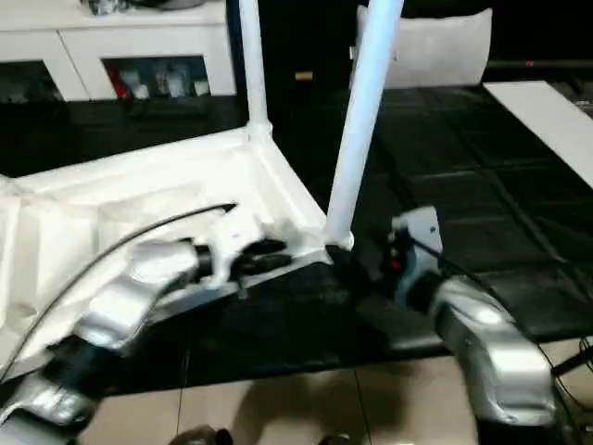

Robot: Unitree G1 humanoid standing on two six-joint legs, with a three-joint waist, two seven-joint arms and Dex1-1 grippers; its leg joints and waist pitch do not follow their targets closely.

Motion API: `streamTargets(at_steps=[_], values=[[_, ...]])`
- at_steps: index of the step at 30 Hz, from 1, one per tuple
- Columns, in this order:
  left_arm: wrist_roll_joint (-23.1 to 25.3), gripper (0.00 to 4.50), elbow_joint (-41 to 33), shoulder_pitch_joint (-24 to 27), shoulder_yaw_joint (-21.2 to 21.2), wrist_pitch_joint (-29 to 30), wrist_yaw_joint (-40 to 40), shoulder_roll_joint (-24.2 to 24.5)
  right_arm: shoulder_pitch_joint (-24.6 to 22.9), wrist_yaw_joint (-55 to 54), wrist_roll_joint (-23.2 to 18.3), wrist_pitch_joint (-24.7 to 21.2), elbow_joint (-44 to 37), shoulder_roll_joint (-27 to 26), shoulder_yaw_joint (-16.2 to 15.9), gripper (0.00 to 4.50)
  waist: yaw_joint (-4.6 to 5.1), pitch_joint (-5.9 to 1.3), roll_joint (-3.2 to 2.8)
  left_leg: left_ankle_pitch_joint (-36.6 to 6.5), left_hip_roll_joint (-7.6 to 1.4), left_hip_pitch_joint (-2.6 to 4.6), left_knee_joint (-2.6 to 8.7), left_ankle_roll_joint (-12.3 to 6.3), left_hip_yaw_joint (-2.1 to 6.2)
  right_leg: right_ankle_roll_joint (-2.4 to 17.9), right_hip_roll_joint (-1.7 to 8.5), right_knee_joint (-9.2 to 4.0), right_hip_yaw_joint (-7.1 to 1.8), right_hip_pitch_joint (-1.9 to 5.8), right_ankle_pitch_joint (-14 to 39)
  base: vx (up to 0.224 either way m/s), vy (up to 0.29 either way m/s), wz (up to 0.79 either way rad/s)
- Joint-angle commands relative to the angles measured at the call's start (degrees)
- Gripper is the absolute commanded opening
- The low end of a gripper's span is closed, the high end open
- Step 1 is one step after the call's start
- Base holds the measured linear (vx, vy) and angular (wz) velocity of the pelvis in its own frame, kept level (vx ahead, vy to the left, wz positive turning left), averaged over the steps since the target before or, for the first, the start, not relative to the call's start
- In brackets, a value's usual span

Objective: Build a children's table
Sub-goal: Rotate table base

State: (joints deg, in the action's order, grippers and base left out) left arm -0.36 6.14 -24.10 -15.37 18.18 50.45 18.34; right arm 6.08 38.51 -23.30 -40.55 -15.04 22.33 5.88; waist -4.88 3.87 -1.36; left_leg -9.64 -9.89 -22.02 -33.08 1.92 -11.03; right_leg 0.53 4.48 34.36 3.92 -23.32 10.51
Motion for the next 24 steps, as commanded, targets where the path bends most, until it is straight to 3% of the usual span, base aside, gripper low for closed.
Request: streamTargets(at_steps=[1, 3, 8, 11, 13, 15, 17, 19, 20, 24], values=[[-1.6, 1.44, -5.6, 1.8, 2.3, 3.4, 2.3, 3.5, -0.5, 2.6, -2.9, -3.7, -3.2, 1.3, -2.1, 4.5, -0.23, -2.81, 0.52, -14.8, -3.42, 0.82, 4.32, -1.87, 2.01, 7.8, 4.15, -5.03, -2.85, 2.56, 19.3, 0.0, 0.0, 0.0], [-2.3, 1.63, -8.8, 3.7, 3.3, 5.1, 3.6, 6.5, -0.3, 4.0, -4.2, -3.5, -4.1, 1.0, -3.5, 4.5, -0.2, -2.72, 0.22, -15.6, -3.42, 1.21, 4.3, -1.54, 1.89, 7.9, 4.05, -5.18, -2.92, 2.04, 20.0, 0.0, 0.0, 0.0], [-3.2, 2.1, -15.5, 8.1, 6.6, 9.2, 5.0, 12.1, 2.3, 3.3, -3.5, -2.0, -2.7, -1.8, -6.9, 4.5, -0.17, -2.52, -0.19, -17.7, -3.53, 1.42, 4.73, 0.34, 2.05, 8.3, 3.99, -5.05, -2.98, 1.67, 20.4, 0.0, 0.0, 0.0], [-4.3, 2.1, -19.2, 10.9, 7.6, 12.0, 6.0, 15.2, 4.5, 2.5, -1.6, 0.6, 0.0, -4.0, -9.2, 4.5, -0.37, -2.44, -0.39, -18.7, -3.49, 1.68, 4.81, 1.2, 2.02, 8.2, 4.03, -5.07, -3.13, 1.44, 20.4, 0.0, 0.0, 0.0], [-4.7, 2.1, -20.6, 11.9, 7.7, 12.9, 6.1, 16.2, 5.4, 2.0, -0.9, 1.4, 1.2, -4.9, -10.1, 4.5, -0.49, -2.44, -0.08, -18.7, -3.45, 1.49, 4.98, 1.39, 2.06, 8.2, 4.03, -4.92, -3.15, 1.53, 20.1, 0.0, 0.0, 0.0], [-4.8, 2.1, -22.0, 12.9, 7.8, 13.8, 5.9, 17.2, 6.6, 1.2, 0.0, 2.5, 2.6, -5.8, -11.0, 4.5, -0.38, -2.45, -0.19, -18.1, -3.41, 1.42, 5.0, 1.69, 2.02, 8.5, 4.05, -4.73, -3.2, 1.59, 18.6, 0.0, 0.0, 0.0], [-2.7, 2.1, -23.2, 14.3, 7.8, 15.2, 4.0, 18.4, 10.8, -2.6, 4.4, 7.1, 8.6, -8.9, -13.3, 4.5, -0.07, -2.63, -0.12, -17.9, -3.3, 1.32, 4.94, 2.23, 2.03, 9.3, 4.1, -4.42, -3.12, 1.51, 18.0, 0.0, 0.0, 0.0], [-2.2, 2.1, -23.6, 14.6, 7.7, 15.9, 3.6, 18.6, 12.5, -3.9, 6.1, 8.9, 11.2, -9.9, -14.1, 4.5, -0.13, -2.54, -0.25, -18.1, -3.28, 1.48, 4.89, 2.27, 1.99, 8.6, 4.18, -4.71, -3.23, 1.55, 19.6, 0.0, 0.0, 0.0], [-2.1, 2.1, -23.9, 14.9, 7.4, 16.3, 3.3, 18.8, 13.9, -4.8, 7.4, 10.4, 13.4, -10.4, -14.7, 4.5, -0.13, -2.58, -0.53, -18.1, -3.31, 1.59, 4.9, 2.58, 1.99, 8.6, 4.04, -4.61, -3.27, 1.42, 18.9, 0.0, 0.0, 0.0], [-1.8, 2.1, -24.4, 15.8, 6.5, 17.4, 2.5, 19.1, 17.2, -8.2, 10.0, 13.0, 19.3, -12.7, -15.0, 4.5, -0.19, -2.86, -0.56, -16.8, -3.19, 1.59, 4.78, 2.73, 1.88, 9.5, 3.82, -4.2, -3.28, 1.69, 14.9, 0.0, 0.0, 0.0]])
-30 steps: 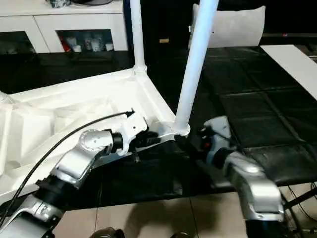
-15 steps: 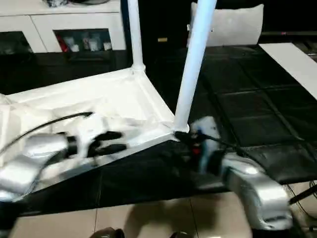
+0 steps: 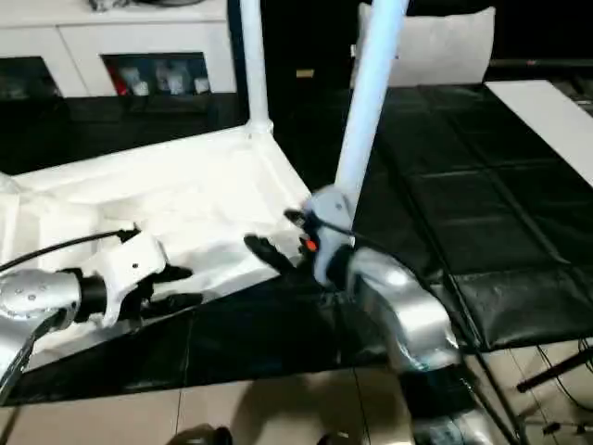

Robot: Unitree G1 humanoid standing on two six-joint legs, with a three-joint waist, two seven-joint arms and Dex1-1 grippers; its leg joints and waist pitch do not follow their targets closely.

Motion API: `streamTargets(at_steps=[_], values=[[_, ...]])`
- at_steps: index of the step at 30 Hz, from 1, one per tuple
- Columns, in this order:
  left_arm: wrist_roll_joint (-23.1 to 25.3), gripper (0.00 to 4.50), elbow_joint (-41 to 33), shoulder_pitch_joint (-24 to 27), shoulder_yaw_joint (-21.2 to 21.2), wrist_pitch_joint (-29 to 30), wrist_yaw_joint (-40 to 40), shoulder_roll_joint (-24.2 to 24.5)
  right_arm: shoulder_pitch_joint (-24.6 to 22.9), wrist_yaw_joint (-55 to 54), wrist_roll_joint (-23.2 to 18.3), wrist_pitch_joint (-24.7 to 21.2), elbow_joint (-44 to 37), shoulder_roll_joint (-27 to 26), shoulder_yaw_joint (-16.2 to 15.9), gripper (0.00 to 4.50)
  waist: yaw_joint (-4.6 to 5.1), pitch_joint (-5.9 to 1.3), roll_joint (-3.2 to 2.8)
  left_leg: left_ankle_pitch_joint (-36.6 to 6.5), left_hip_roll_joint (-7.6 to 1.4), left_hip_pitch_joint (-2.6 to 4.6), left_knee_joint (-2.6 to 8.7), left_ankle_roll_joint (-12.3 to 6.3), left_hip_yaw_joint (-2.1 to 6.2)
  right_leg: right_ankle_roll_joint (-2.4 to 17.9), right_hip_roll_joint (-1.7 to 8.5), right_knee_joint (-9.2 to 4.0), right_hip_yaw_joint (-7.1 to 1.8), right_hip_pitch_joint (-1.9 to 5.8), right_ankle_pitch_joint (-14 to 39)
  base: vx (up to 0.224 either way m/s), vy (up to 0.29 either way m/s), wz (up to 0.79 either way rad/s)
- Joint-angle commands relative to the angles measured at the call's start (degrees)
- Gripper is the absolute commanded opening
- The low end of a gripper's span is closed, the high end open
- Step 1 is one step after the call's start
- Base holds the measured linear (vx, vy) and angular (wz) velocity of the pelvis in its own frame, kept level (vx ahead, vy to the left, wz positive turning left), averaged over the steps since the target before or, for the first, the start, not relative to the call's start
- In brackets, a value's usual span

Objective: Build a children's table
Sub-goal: Rotate table base

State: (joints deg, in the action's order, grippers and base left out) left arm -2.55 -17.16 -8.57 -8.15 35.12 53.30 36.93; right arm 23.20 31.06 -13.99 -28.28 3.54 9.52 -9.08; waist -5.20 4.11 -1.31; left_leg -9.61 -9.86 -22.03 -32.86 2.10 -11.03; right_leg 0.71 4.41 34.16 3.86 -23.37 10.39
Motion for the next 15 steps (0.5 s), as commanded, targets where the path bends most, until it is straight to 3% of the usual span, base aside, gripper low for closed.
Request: streamTargets(at_steps=[1, 2, 3, 4, 6, 9, 11, 13, 15], values=[[-0.5, 2.1, -1.8, 0.9, -1.3, 2.0, -0.2, 1.0, 1.7, -3.1, 2.3, 2.8, 4.4, -0.9, -0.2, 4.5, -0.01, -3.16, -0.65, -16.4, -3.26, 1.69, 4.51, 2.5, 1.81, 9.3, 3.83, -3.93, -3.23, 1.7, 14.1, 0.0, 0.0, 0.0], [-0.6, 2.1, -1.9, 1.0, -1.4, 2.3, -0.2, 1.0, 2.0, -3.3, 2.5, 3.1, 4.9, -1.0, -0.1, 4.5, 0.25, -3.14, -0.69, -16.1, -3.14, 1.47, 4.57, 2.55, 1.84, 9.9, 3.76, -3.67, -3.14, 1.82, 13.0, 0.0, 0.0, 0.0], [-0.8, 2.1, -2.1, 1.4, -1.7, 3.0, -0.1, 1.2, 3.0, -4.6, 3.3, 4.5, 7.5, -1.7, 0.0, 4.5, 0.18, -3.21, -0.35, -15.6, -3.14, 1.5, 4.45, 2.28, 1.74, 10.0, 3.83, -3.65, -3.17, 1.92, 12.3, 0.0, 0.0, 0.0], [-0.8, 2.42, -2.1, 1.6, -1.8, 3.1, -0.1, 1.2, 3.3, -5.1, 3.6, 4.9, 8.3, -1.9, 0.1, 4.5, 0.18, -3.19, -0.46, -15.3, -3.17, 1.36, 4.44, 2.28, 1.82, 10.2, 3.95, -3.51, -3.16, 1.96, 12.1, 0.0, 0.0, 0.0], [1.3, 2.47, 0.6, 2.6, -3.2, 0.8, -1.6, 0.7, 5.4, -8.7, 4.7, 8.1, 13.4, -4.0, 1.3, 4.5, 0.25, -3.11, -0.45, -15.7, -3.07, 1.35, 4.45, 2.02, 1.78, 10.0, 3.98, -3.79, -3.17, 1.94, 13.5, 0.0, 0.0, 0.0], [3.4, 2.67, 4.2, 2.4, -4.0, -1.3, -3.7, -0.2, 6.5, -10.8, 4.9, 9.6, 15.8, -5.0, 2.7, 4.5, 0.23, -3.19, -0.61, -16.3, -3.11, 1.61, 4.46, 2.18, 1.77, 9.0, 3.78, -3.89, -3.22, 1.84, 14.4, 0.0, 0.0, 0.0], [6.4, 2.67, 10.6, 1.1, -6.3, -5.3, -6.7, -1.3, 7.8, -13.1, 5.1, 11.6, 18.5, -5.5, 4.2, 4.5, 0.17, -3.18, -0.71, -17.1, -3.09, 1.67, 4.51, 2.37, 1.85, 8.6, 3.74, -4.05, -3.17, 1.77, 14.6, 0.0, 0.0, 0.0], [6.6, 2.67, 11.1, 1.0, -6.5, -5.6, -7.0, -1.4, 8.0, -13.3, 5.1, 11.9, 18.8, -5.5, 4.4, 4.5, 0.0, -3.12, -0.59, -18.2, -3.15, 1.85, 4.63, 2.9, 1.9, 8.3, 3.86, -4.05, -3.19, 1.82, 15.5, 0.0, 0.0, 0.0], [7.5, 2.67, 14.7, 0.1, -7.0, -8.3, -8.7, -2.5, 8.6, -14.1, 4.9, 12.7, 20.1, -5.6, 5.4, 4.5, -0.03, -2.93, -0.71, -20.5, -3.08, 1.99, 4.73, 3.11, 1.92, 7.8, 3.93, -4.4, -3.21, 1.67, 18.4, 0.0, 0.0, 0.0]])
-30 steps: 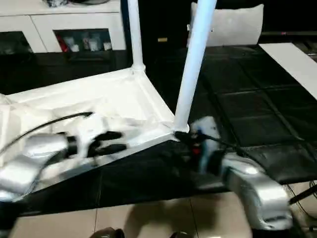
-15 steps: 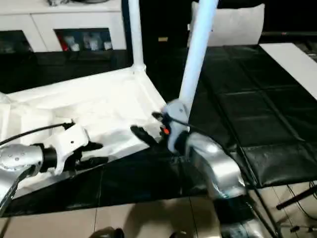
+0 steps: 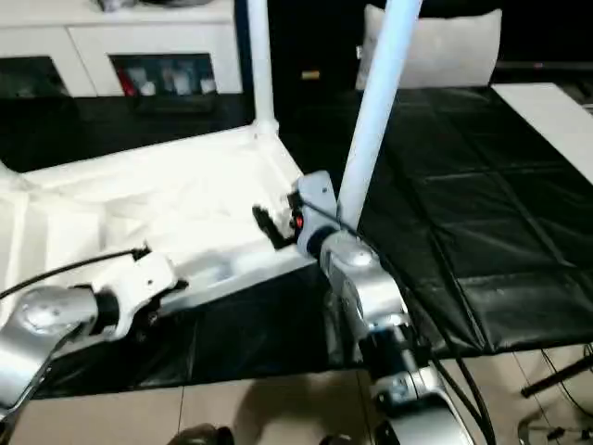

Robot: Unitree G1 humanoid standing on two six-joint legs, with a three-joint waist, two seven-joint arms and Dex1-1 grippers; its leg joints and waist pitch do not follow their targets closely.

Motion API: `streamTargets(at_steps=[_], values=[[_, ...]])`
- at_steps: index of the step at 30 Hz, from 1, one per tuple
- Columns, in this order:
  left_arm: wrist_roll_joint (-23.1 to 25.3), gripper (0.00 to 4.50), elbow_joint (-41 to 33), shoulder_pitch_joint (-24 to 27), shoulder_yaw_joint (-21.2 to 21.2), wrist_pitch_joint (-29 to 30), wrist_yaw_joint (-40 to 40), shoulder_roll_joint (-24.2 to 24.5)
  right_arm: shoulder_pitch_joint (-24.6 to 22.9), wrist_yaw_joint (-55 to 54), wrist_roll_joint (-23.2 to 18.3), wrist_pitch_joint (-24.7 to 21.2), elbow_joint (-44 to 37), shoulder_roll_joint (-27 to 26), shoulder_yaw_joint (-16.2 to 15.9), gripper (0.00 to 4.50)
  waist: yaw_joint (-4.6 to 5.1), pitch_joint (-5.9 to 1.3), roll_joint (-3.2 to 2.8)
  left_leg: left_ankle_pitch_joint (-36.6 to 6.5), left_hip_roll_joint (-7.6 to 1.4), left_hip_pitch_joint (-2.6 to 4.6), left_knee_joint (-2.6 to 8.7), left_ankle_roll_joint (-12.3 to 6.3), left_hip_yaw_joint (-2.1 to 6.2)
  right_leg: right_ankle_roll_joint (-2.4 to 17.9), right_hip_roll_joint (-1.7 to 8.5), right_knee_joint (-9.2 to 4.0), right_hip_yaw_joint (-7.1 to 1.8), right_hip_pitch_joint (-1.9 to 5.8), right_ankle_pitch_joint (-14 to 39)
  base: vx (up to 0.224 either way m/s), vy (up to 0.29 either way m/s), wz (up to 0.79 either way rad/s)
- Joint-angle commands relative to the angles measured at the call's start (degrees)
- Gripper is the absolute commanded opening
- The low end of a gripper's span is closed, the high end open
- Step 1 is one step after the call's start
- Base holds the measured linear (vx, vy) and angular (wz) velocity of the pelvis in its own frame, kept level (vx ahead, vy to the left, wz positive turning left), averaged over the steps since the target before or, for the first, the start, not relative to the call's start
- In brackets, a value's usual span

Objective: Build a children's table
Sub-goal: Rotate table base

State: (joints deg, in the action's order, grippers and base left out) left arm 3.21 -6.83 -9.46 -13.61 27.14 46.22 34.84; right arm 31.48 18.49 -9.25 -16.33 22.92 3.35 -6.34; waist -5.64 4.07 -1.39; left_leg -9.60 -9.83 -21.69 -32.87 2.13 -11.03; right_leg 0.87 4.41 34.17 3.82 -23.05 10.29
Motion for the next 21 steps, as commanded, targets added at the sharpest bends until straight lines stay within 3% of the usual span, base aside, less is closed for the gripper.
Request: streamTargets(at_steps=[1, 2, 3, 4, 5, 7, 8, 9, 10, 11, 12, 13, 14, 15, 16, 17, 18, 19, 20, 21], values=[[2.1, 2.67, 6.5, 0.6, -1.9, -1.9, -2.6, -1.2, 0.7, -2.1, 0.1, 1.5, 1.8, 0.6, 3.3, 4.5, 0.26, -2.86, -0.66, -21.5, -3.22, 1.91, 4.77, 3.33, 1.93, 7.4, 4.02, -4.55, -3.21, 1.17, 19.7, 0.0, 0.0, 0.0], [4.2, 2.67, 13.5, -1.2, -4.0, -7.4, -5.4, -3.4, 1.2, -3.7, -0.2, 2.5, 3.1, 0.8, 4.9, 4.5, 0.19, -2.56, -0.74, -23.9, -3.06, 2.33, 4.74, 3.49, 1.84, 6.7, 4.02, -5.27, -3.28, 0.72, 23.2, 0.0, 0.0, 0.0], [4.3, 2.67, 13.9, -1.3, -4.1, -7.6, -5.6, -3.6, 1.2, -3.7, -0.2, 2.6, 3.1, 0.8, 5.0, 4.5, 0.03, -2.39, -0.59, -25.5, -3.0, 2.71, 4.69, 3.59, 1.85, 6.0, 4.05, -5.71, -3.3, 0.48, 25.9, -0.05, -0.004, 0.11], [5.4, 2.67, 19.8, -3.1, -5.3, -11.1, -8.3, -6.2, 1.2, -4.7, -0.7, 2.9, 3.7, 1.2, 6.2, 4.5, -0.34, -2.19, -0.55, -28.3, -2.86, 3.64, 4.46, 3.83, 1.93, 4.6, 4.3, -6.45, -3.36, -0.02, 31.5, -0.05, -0.004, 0.11], [5.5, 2.67, 20.3, -3.3, -5.4, -11.4, -8.5, -6.5, 1.3, -4.8, -0.7, 3.0, 3.8, 1.2, 6.3, 4.5, -0.41, -1.99, -0.49, -29.6, -2.8, 3.89, 4.56, 3.83, 2.23, 2.9, 4.39, -6.91, -3.17, 0.05, 36.1, -0.055, 0.001, 0.09], [7.5, 2.67, 29.1, -7.3, -6.9, -16.6, -13.0, -11.0, 1.5, -5.6, -0.7, 4.0, 4.9, 1.9, 7.5, 4.5, -0.17, -1.72, -0.4, -31.6, -2.63, 3.98, 4.8, 3.95, 2.69, 0.9, 4.49, -7.5, -2.6, 0.29, 40.9, 0.0, 0.0, 0.0], [8.3, 2.67, 33.9, -9.7, -7.4, -19.4, -15.1, -13.1, 1.6, -6.0, -0.6, 4.6, 5.4, 2.3, 8.1, 4.5, -0.04, -1.67, -0.51, -33.1, -2.42, 4.72, 4.55, 3.98, 2.79, -0.5, 4.47, -8.39, -2.14, 0.04, 44.2, -0.055, 0.011, 0.01], [8.4, 2.67, 34.2, -9.8, -7.4, -19.6, -15.2, -13.2, 1.6, -6.0, -0.6, 4.6, 5.5, 2.4, 8.1, 4.5, 0.07, -1.52, -0.5, -33.8, -2.26, 5.09, 4.43, 3.77, 2.81, -1.2, 4.31, -9.07, -1.77, -0.15, 45.5, -0.068, 0.018, -0.01], [9.0, 2.67, 38.5, -11.8, -7.8, -21.9, -16.6, -14.9, 1.7, -6.2, -0.6, 5.1, 6.1, 2.9, 8.6, 4.5, 0.43, -1.91, -0.2, -33.4, -2.23, 4.86, 4.49, 3.69, 3.12, -1.4, 4.59, -9.04, -1.18, 0.68, 45.0, -0.068, 0.018, -0.01], [9.6, 2.67, 43.3, -13.8, -8.1, -24.4, -16.9, -16.2, 1.9, -6.2, -0.6, 5.7, 7.0, 3.6, 9.3, 4.5, 0.55, -1.88, -0.36, -33.3, -2.29, 4.4, 4.75, 3.57, 3.37, -1.6, 4.62, -9.08, -0.82, 1.16, 44.7, -0.071, 0.033, -0.06], [10.0, 2.67, 46.1, -14.9, -8.3, -25.8, -17.1, -16.7, 2.0, -6.1, -0.6, 6.1, 7.6, 4.1, 9.6, 4.5, 1.21, -1.77, -0.99, -37.7, -2.54, 5.25, 4.88, 3.74, 3.7, -2.2, 4.06, -9.95, 0.91, 1.11, 44.0, -0.072, 0.043, -0.05], [10.5, 2.67, 49.1, -16.0, -8.5, -27.3, -17.6, -17.3, 2.3, -5.9, -0.7, 6.3, 8.3, 4.7, 10.2, 4.5, 1.79, -1.62, -1.03, -39.7, -2.71, 5.11, 5.33, 3.77, 3.91, -2.2, 3.55, -10.04, 1.77, 1.44, 42.8, -0.072, 0.043, -0.05], [10.8, 2.67, 51.0, -16.8, -8.6, -28.2, -18.0, -17.5, 2.4, -5.8, -0.8, 6.5, 8.7, 5.1, 10.5, 4.5, 2.1, -1.31, -2.02, -46.0, -3.88, 3.22, 7.9, 4.3, 4.14, -1.7, 2.37, -7.39, 3.33, 3.64, 38.1, -0.078, 0.047, -0.04], [10.9, 2.67, 53.1, -17.6, -8.5, -29.7, -18.0, -18.0, 2.7, -5.8, -0.6, 6.8, 9.4, 5.8, 11.0, 4.5, 1.04, -1.6, -2.53, -50.0, -5.31, -0.35, 11.08, 5.07, 3.87, 0.7, 1.84, 0.68, 2.2, 6.99, 28.8, -0.148, 0.037, 0.07], [10.9, 2.67, 54.5, -18.1, -8.4, -30.7, -18.0, -18.3, 2.9, -5.8, -0.5, 7.0, 9.9, 6.2, 11.2, 4.5, -3.26, -1.53, -3.3, -57.0, -4.39, -5.86, 15.41, 7.55, -1.34, 3.1, -0.63, 8.88, 3.32, 8.61, 14.7, -0.148, 0.037, 0.07], [11.1, 2.67, 56.4, -18.8, -8.2, -32.1, -18.2, -18.7, 3.1, -5.7, -0.4, 7.2, 10.3, 6.6, 11.5, 4.5, -4.53, -2.01, -1.71, -52.0, -4.08, -5.67, 15.24, 5.42, -2.75, 2.2, -1.02, 10.95, 0.97, 8.67, 17.8, -0.105, -0.048, 0.2], [10.7, 2.67, 58.4, -19.5, -7.7, -34.0, -17.6, -19.3, 3.4, -5.5, -0.5, 7.2, 10.5, 7.1, 11.7, 4.5, -1.99, -2.9, 5.15, -11.6, 0.06, 7.06, -6.17, 1.99, 2.04, -3.1, 6.81, -7.36, -6.54, -5.37, 65.2, 0.012, -0.145, 0.12], [10.5, 2.67, 60.3, -20.1, -7.2, -35.6, -17.4, -19.8, 3.5, -5.3, -0.5, 7.3, 10.5, 7.3, 11.9, 4.5, -3.55, -3.8, 3.47, -5.2, 2.38, 2.82, -5.24, -0.99, 3.24, -2.8, 5.52, -6.61, -10.4, 0.04, 62.1, 0.012, -0.145, 0.12], [8.9, 2.67, 62.8, -21.4, -5.7, -38.0, -16.3, -21.3, 3.5, -4.7, -0.6, 7.3, 10.4, 7.6, 11.9, 4.5, -4.42, -2.28, 2.48, -1.8, 1.43, -1.67, -3.97, -1.59, 5.59, -0.3, 8.1, -5.64, -10.12, 3.99, 49.7, 0.046, -0.097, -0.07], [8.9, 2.67, 62.8, -21.5, -5.7, -38.0, -16.3, -21.4, 3.5, -4.7, -0.6, 7.3, 10.4, 7.6, 11.9, 4.5, -4.95, -2.19, 1.61, -2.7, -0.53, -0.23, -1.61, 0.1, 5.81, 0.7, 6.99, -4.85, -9.21, 2.58, 45.4, 0.0, 0.0, 0.0]])
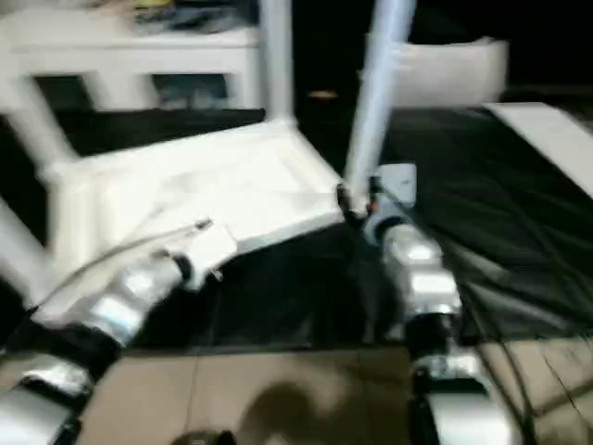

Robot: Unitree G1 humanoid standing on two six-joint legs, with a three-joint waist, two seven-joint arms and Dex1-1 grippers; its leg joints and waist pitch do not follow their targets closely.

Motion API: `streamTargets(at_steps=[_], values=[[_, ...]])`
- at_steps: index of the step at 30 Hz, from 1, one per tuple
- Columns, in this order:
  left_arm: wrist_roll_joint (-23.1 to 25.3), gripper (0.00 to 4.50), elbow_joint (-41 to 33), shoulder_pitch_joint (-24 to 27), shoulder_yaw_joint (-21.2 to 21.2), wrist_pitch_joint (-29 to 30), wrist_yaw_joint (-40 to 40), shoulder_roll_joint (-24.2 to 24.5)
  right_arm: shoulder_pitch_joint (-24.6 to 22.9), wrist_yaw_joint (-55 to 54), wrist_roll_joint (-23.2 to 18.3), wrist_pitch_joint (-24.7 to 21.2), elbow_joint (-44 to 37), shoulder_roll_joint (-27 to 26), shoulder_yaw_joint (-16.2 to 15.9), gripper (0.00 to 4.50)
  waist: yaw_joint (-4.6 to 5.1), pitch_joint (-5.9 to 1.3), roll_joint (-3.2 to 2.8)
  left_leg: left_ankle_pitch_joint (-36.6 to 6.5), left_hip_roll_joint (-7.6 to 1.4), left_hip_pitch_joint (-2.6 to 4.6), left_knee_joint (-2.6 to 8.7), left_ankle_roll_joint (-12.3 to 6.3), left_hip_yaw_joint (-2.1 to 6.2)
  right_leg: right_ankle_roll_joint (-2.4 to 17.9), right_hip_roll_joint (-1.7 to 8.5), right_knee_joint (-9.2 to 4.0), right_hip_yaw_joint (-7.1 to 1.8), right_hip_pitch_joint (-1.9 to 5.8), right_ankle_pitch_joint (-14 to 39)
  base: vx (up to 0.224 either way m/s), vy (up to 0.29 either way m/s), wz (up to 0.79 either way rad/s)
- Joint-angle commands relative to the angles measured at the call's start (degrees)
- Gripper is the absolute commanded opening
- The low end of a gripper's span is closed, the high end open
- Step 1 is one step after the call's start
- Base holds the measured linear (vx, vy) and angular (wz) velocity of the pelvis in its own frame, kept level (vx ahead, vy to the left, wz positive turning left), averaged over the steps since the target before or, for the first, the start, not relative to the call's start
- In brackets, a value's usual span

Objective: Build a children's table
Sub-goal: Rotate table base

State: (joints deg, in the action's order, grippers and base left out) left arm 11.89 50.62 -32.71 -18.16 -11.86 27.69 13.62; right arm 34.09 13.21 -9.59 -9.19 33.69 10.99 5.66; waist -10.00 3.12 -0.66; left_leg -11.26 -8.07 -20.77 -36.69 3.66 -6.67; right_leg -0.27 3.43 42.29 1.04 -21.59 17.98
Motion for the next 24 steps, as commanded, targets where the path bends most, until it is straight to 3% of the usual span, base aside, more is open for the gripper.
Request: streamTargets(at_steps=[1, 2, 3, 4, 5, 6, 7, 8, 9, 10, 12, 15, 18, 20, 24], values=[[-0.8, 2.67, 7.7, 0.2, 0.2, -0.8, 2.2, -1.7, 0.7, 1.1, -0.3, 0.3, -0.5, 0.0, -0.3, 4.5, 0.49, -1.59, 0.44, -13.7, -4.35, 1.87, 5.08, 2.21, 1.07, 4.5, 4.64, -11.18, -3.9, -1.68, 30.7, 0.0, 0.0, 0.0], [-5.1, 2.67, -0.3, 2.7, 2.7, 0.0, 5.9, 0.6, 0.4, 1.8, -0.5, 0.2, -0.9, -0.1, -0.4, 4.5, 1.21, -2.46, 0.46, -19.7, -4.57, 1.53, 6.93, 3.13, 1.26, 7.2, 3.9, -9.62, -2.88, 0.0, 18.9, -0.068, 0.026, 0.06], [-10.2, 2.67, -12.1, 6.8, 5.5, 3.2, 10.3, 4.5, 0.2, 2.2, -0.7, 0.0, -1.3, -0.2, -0.5, 4.5, 1.77, -2.66, 0.5, -20.5, -5.31, 1.39, 7.67, 2.76, 1.23, 10.4, 4.98, -8.87, -2.65, 0.43, 10.1, 0.0, 0.0, 0.0], [-15.6, 2.67, -23.0, 10.5, 8.9, 6.5, 14.5, 8.6, -0.2, 2.5, -0.9, -0.5, -2.0, -0.4, -0.5, 4.5, 2.23, -3.27, 0.23, -18.3, -5.09, 0.46, 7.8, 2.0, 1.13, 11.0, 5.13, -8.67, -2.29, 1.3, 7.0, 0.0, 0.0, 0.0], [-18.6, 2.67, -28.7, 12.4, 10.8, 8.1, 16.9, 11.0, -0.5, 2.7, -1.0, -0.7, -2.2, -0.4, -0.5, 4.5, 3.21, -3.69, -0.46, -13.1, -5.23, -0.63, 7.97, 1.61, 1.1, 12.0, 5.22, -8.3, -1.6, 1.76, 0.8, 0.036, 0.03, -0.21], [-22.4, 2.67, -36.6, 13.4, 13.3, 12.8, 17.9, 13.0, -1.1, 3.3, -1.3, -1.3, -3.1, -0.5, -0.6, 4.5, 3.51, -4.07, -0.98, -12.2, -5.37, -0.52, 7.94, 2.06, 0.92, 12.5, 5.12, -8.02, -1.22, 1.76, -2.3, 0.057, 0.012, -0.11], [-25.5, 2.67, -42.6, 13.5, 15.2, 16.8, 18.0, 14.1, -1.8, 3.8, -1.6, -1.8, -4.1, -0.6, -0.8, 4.5, 4.2, -4.23, -1.15, -9.0, -4.87, -0.06, 7.1, 1.39, 0.0, 13.3, 3.91, -8.3, -0.6, 1.04, -9.4, 0.057, 0.012, -0.11], [-26.8, 2.67, -45.0, 13.3, 16.1, 18.5, 17.6, 14.3, -2.3, 3.9, -1.6, -1.9, -4.6, -0.6, -0.9, 4.5, 4.04, -4.66, -0.7, -3.4, -4.65, 0.05, 6.1, -0.11, -0.52, 14.6, 3.93, -8.01, -0.49, 1.38, -17.6, 0.053, 0.007, 0.03], [-27.5, 2.67, -45.9, 12.7, 16.8, 19.7, 16.9, 14.6, -2.7, 4.1, -1.6, -2.1, -5.1, -0.6, -1.2, 4.5, 3.87, -4.27, -0.19, 0.1, -4.1, -0.73, 5.74, -2.17, -1.27, 15.5, 3.8, -8.02, -0.6, 1.51, -21.9, 0.0, 0.0, 0.0], [-27.5, 2.67, -45.9, 12.4, 17.2, 20.0, 16.7, 14.9, -3.0, 4.3, -1.6, -2.2, -5.4, -0.6, -1.4, 4.5, 3.66, -4.1, -0.06, 0.2, -4.02, -0.96, 5.78, -2.8, -1.34, 15.6, 3.95, -8.09, -0.6, 1.63, -21.7, 0.0, 0.0, 0.0], [-26.2, 2.67, -45.1, 12.0, 17.7, 20.2, 17.3, 16.1, -3.3, 4.6, -1.2, -2.1, -5.5, -0.6, -1.6, 4.5, 3.72, -3.69, 0.02, -2.6, -4.17, -1.2, 6.21, -3.15, -1.36, 14.9, 4.43, -8.56, -0.64, 1.83, -15.8, 0.0, 0.0, 0.0], [-25.4, 2.67, -46.5, 12.6, 17.6, 21.2, 18.5, 17.8, -3.3, 4.8, -1.0, -2.0, -5.6, -0.6, -1.7, 4.5, 4.28, -3.55, -0.3, -5.7, -4.47, -0.86, 6.63, -0.82, -1.38, 12.6, 4.3, -9.08, -0.96, 1.68, -8.4, 0.0, 0.0, 0.0], [-27.6, 2.67, -56.8, 14.9, 16.4, 30.6, 17.6, 20.1, -3.6, 6.9, -1.8, -2.9, -7.1, -0.5, -2.3, 4.5, 4.8, -3.44, -0.46, -7.7, -4.63, -0.62, 6.78, 0.4, -1.5, 12.8, 4.21, -9.2, -1.03, 1.47, -6.7, 0.0, 0.0, 0.0], [-26.6, 2.67, -58.8, 14.7, 14.7, 34.4, 16.6, 20.0, -3.7, 8.6, -2.2, -3.4, -7.9, -0.6, -2.9, 4.5, 4.81, -3.22, -0.33, -8.2, -4.63, -0.7, 6.8, 0.26, -1.55, 13.3, 4.24, -9.31, -1.15, 1.56, -6.0, 0.0, 0.0, 0.0], [-24.7, 2.87, -59.2, 13.6, 10.5, 40.0, 15.1, 18.2, -2.6, 11.7, -3.0, -3.7, -7.4, -1.0, -4.2, 4.5, 4.76, -2.76, -0.39, -11.5, -4.57, -0.53, 7.06, 0.78, -1.67, 12.5, 4.3, -9.97, -1.33, 1.34, 0.9, 0.0, 0.0, 0.0]])
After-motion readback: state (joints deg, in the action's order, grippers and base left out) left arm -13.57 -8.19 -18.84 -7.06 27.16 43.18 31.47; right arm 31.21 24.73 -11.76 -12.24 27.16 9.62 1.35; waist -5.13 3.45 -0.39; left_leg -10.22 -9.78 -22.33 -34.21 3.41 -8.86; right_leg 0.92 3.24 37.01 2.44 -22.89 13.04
